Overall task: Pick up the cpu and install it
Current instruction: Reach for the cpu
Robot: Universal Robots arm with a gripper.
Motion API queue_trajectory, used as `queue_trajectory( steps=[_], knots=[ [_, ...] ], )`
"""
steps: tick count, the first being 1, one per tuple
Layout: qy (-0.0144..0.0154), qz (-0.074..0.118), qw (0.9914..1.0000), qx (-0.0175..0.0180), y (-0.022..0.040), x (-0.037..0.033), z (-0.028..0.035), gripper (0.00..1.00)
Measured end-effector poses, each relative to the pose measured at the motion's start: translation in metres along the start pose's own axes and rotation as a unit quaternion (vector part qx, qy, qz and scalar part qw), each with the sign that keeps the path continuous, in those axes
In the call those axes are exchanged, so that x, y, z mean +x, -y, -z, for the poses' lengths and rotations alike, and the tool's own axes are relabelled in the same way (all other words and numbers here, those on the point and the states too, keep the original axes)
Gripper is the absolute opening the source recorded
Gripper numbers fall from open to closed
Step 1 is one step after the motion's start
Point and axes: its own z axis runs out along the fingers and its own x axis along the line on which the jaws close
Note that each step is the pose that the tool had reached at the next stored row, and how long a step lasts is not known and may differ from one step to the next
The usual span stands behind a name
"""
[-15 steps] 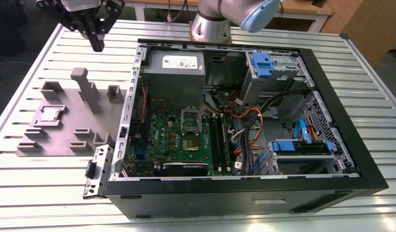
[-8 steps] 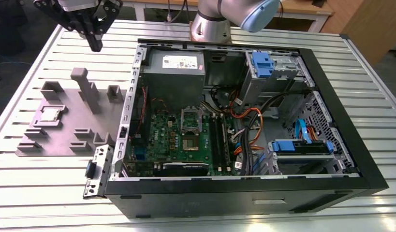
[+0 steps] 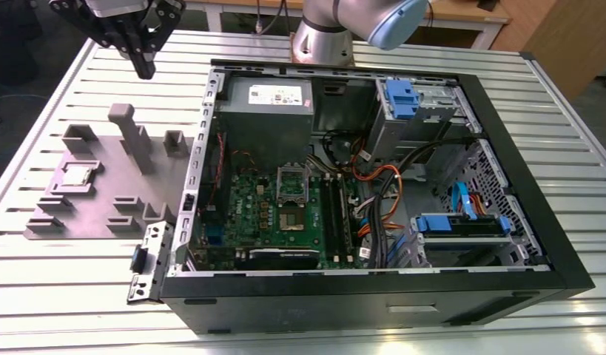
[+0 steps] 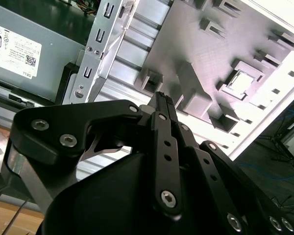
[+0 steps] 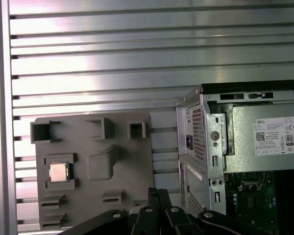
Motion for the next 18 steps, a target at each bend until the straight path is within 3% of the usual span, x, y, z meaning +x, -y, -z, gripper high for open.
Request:
queue_trajectory(
  steps=[18],
  knots=[
    [0.0000,0.000,1.00000,0.0000,0.0005,0.0057,-0.0004,0.14]
  ],
)
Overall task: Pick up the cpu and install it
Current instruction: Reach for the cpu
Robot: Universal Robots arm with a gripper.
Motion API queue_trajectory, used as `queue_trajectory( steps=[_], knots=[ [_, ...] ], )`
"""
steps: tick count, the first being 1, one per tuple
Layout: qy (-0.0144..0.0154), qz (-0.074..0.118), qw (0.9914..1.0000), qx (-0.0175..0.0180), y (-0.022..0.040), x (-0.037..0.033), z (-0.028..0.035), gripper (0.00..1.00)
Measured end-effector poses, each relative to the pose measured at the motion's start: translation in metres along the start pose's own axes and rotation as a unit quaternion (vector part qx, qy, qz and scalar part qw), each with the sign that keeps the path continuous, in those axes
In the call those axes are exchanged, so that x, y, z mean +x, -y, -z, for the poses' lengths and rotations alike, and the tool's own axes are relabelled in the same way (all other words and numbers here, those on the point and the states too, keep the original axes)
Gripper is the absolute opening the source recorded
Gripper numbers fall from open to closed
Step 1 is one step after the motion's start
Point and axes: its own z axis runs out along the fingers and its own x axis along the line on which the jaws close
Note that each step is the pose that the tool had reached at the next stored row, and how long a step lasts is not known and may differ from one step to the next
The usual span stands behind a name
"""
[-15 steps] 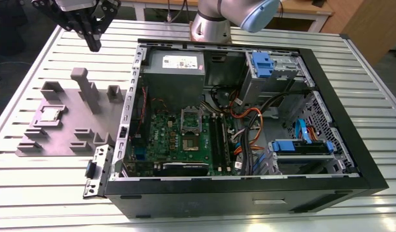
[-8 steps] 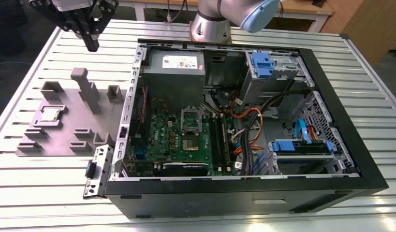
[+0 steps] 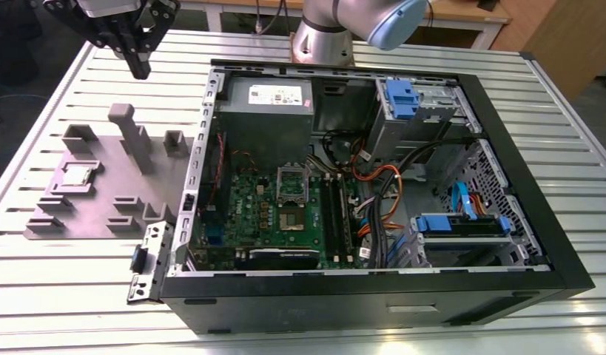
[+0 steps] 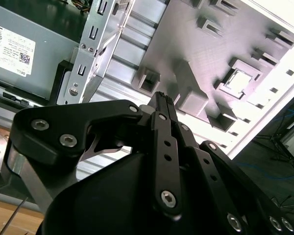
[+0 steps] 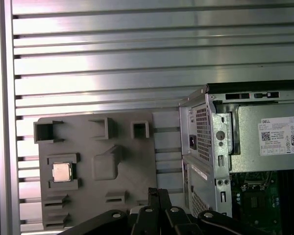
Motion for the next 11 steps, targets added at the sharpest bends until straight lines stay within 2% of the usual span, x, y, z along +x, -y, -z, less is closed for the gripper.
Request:
queue_trajectory(
  steps=[11],
  knots=[
    [0.0000,0.000,1.00000,0.0000,0.0002,0.0022,0.0000,0.14]
  ],
)
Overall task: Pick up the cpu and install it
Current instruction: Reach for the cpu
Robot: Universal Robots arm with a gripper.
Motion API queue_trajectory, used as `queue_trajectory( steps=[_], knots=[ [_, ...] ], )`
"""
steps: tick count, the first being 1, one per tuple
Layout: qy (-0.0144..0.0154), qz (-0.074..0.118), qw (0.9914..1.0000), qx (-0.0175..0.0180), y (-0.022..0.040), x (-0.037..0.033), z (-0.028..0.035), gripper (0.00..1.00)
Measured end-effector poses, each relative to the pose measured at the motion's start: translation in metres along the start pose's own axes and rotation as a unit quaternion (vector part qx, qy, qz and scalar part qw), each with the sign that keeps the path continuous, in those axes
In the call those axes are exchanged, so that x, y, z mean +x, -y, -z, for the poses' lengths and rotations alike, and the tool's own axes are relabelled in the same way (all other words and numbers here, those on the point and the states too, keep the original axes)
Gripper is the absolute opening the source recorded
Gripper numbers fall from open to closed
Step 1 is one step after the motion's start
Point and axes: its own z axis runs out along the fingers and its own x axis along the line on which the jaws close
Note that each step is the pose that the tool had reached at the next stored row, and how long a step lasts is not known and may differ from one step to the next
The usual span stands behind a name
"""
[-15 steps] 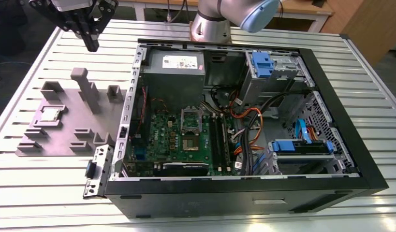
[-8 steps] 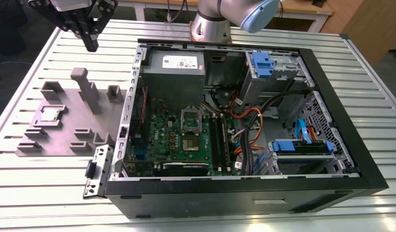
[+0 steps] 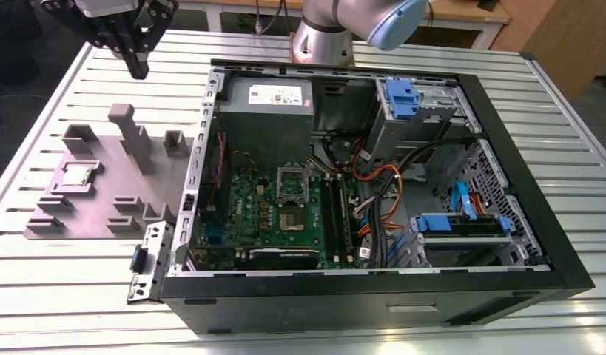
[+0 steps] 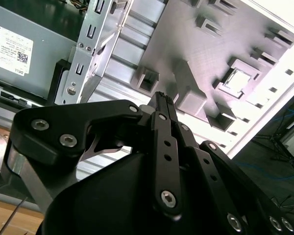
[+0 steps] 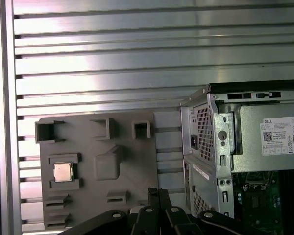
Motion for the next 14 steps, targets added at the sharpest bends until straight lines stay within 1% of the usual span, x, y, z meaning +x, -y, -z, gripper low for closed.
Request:
queue_trajectory(
  steps=[10,14],
  knots=[
    [0.0000,0.000,1.00000,0.0000,0.0001,0.0013,0.0000,0.14],
    [0.0000,0.000,1.00000,0.0000,0.0002,0.0028,0.0001,0.14]
  ],
)
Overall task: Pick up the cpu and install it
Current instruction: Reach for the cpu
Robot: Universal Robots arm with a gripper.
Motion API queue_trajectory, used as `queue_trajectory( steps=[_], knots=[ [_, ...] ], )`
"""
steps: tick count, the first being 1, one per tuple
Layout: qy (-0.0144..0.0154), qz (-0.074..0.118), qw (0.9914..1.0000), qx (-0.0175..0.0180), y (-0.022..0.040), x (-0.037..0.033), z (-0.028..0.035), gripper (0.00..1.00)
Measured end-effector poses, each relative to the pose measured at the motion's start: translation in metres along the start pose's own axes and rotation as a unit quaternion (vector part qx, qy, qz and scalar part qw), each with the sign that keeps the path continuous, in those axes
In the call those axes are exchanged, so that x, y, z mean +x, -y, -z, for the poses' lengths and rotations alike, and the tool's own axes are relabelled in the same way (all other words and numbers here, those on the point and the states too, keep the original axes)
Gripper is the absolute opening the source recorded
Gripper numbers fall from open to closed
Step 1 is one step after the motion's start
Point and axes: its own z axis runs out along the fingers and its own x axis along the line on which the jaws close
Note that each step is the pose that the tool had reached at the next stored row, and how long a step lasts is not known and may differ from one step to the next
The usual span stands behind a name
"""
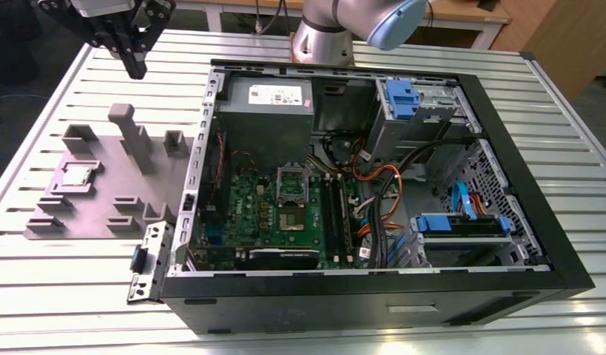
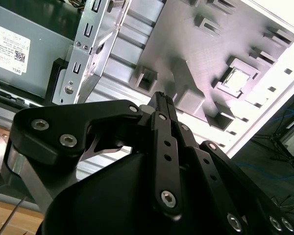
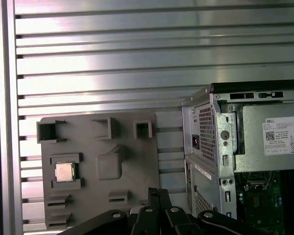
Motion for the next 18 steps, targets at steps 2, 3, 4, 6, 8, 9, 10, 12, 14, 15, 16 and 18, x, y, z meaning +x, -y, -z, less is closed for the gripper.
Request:
queue_trajectory(
  steps=[2,3,4,6,8,9,10,12,14,15,16,18],
  knots=[
    [0.0000,0.000,1.00000,0.0000,0.0001,0.0013,0.0000,0.14],
    [0.0000,0.000,1.00000,0.0000,0.0002,0.0020,0.0000,0.14],
    [0.0000,0.000,1.00000,0.0000,0.0002,0.0031,0.0001,0.14],
    [0.0000,0.000,1.00000,0.0000,0.0004,0.0049,0.0001,0.14],
    [0.0000,0.000,1.00000,0.0000,0.0004,0.0056,0.0002,0.14],
    [0.0000,0.000,1.00000,0.0000,0.0005,0.0058,0.0002,0.14],
    [0.0000,0.000,1.00000,0.0000,0.0004,0.0059,0.0001,0.14],
    [0.0000,0.000,1.00000,0.0000,0.0005,0.0059,0.0002,0.14],
    [0.0000,0.000,1.00000,0.0000,0.0005,0.0059,0.0002,0.14],
    [0.0000,0.000,1.00000,0.0000,0.0005,0.0060,0.0002,0.14],
    [0.0000,0.000,1.00000,0.0000,0.0005,0.0060,0.0002,0.14],
    [0.0000,0.000,1.00000,0.0000,0.0005,0.0060,0.0002,0.14]
  ],
)
